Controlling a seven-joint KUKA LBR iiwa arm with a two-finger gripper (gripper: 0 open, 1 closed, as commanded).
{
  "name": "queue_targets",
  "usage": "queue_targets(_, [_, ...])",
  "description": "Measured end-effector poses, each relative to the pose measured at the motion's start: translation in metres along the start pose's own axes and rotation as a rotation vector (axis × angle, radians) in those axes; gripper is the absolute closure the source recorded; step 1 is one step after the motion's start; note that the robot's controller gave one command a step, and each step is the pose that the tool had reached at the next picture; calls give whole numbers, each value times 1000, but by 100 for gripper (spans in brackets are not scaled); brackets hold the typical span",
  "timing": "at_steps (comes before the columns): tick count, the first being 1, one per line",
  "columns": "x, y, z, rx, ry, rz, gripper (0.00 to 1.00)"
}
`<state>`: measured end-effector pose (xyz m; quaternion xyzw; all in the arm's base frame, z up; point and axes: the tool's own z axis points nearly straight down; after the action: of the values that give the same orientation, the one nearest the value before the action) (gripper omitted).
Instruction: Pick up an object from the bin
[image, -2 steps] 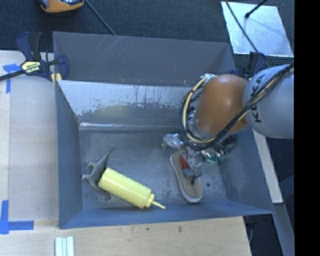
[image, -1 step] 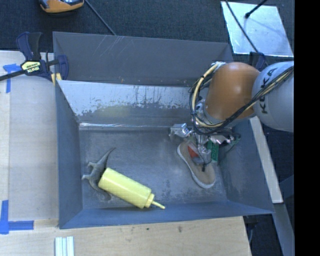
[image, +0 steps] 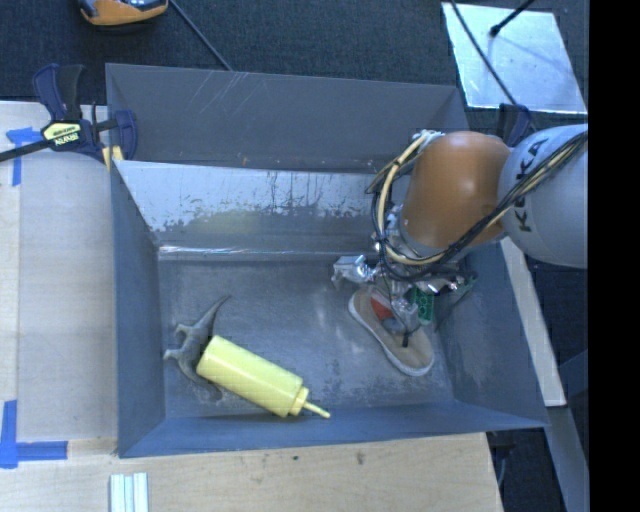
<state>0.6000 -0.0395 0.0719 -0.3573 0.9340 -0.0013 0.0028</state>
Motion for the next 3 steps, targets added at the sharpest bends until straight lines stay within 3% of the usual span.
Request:
queue_targets(1, [-1,-18,-2,1,-10,98,100])
queue_targets(3, [-1,-17,-5,0,-8,98,100])
